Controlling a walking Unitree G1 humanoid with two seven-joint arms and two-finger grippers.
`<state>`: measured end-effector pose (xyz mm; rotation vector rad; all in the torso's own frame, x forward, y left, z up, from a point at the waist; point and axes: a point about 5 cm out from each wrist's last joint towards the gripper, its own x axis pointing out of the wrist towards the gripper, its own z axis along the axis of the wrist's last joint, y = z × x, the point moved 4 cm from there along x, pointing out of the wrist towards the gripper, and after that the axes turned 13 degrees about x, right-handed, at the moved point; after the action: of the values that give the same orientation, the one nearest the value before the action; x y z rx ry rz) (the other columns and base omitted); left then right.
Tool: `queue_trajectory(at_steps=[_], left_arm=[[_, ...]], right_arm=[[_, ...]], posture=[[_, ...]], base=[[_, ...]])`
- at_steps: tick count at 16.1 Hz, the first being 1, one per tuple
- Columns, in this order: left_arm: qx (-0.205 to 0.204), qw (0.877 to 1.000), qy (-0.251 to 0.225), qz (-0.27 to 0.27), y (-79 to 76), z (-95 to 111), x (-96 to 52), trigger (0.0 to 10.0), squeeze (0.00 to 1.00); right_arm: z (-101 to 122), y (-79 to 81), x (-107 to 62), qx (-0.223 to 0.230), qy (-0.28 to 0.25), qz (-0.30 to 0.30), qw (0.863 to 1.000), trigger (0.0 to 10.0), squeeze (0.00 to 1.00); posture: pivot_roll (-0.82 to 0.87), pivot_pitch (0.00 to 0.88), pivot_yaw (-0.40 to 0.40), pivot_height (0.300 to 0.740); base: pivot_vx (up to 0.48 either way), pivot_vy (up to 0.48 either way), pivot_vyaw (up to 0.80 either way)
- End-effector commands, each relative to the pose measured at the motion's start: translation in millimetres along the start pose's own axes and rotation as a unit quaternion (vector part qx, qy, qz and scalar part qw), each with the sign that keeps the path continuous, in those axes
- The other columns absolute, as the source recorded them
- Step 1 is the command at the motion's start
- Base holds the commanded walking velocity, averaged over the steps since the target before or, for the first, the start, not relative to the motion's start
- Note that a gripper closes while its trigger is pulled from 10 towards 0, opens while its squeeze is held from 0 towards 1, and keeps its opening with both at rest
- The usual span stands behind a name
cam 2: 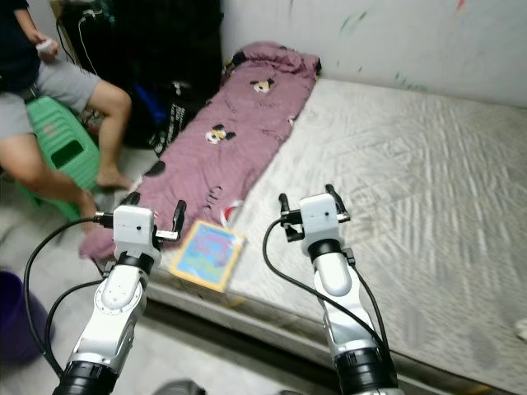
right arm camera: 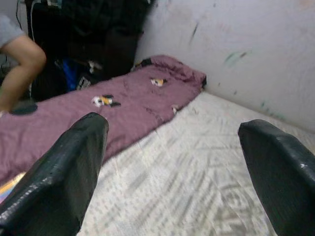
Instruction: Clean up the room
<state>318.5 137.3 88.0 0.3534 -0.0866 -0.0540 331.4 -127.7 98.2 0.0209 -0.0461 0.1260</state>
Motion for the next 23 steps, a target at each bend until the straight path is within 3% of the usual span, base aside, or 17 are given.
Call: queue_trajectory(at_steps=[1, 10, 15, 23], left_arm=[[0.002, 1.0, -0.003, 0.009, 7.0, 1.1, 1.0, 10.0, 0.0], [0.001, 1.0, -0.007, 0.005, 4.6, 2.8, 1.7, 10.0, 0.0], [0.0, 1.0, -0.009, 0.003, 3.8, 3.2, 2.6, 10.0, 0.0], [0.001, 1.0, -0.01, 0.003, 3.9, 3.4, 3.1, 10.0, 0.0]], right_arm=[[0.8, 5.2, 1.2, 0.003, -0.001, 0.005, 1.0, 10.0, 0.0], [0.8, 3.1, 2.0, 0.01, -0.003, 0.004, 1.0, 10.0, 0.0], [0.8, 2.7, 3.2, 0.017, 0.0, 0.003, 1.0, 10.0, 0.0], [0.0, 1.9, 4.1, 0.016, 0.0, 0.002, 1.0, 10.0, 0.0]], posture=[[0.04, 0.0, 0.011, 0.74], [0.04, 0.0, 0.008, 0.74], [0.04, 0.0, 0.007, 0.74], [0.04, 0.0, 0.007, 0.74]], base=[[0.0, 0.0, 0.0], [0.0, 0.0, 0.0], [0.0, -0.366, -0.48], [0.0, -0.308, 0.0]])
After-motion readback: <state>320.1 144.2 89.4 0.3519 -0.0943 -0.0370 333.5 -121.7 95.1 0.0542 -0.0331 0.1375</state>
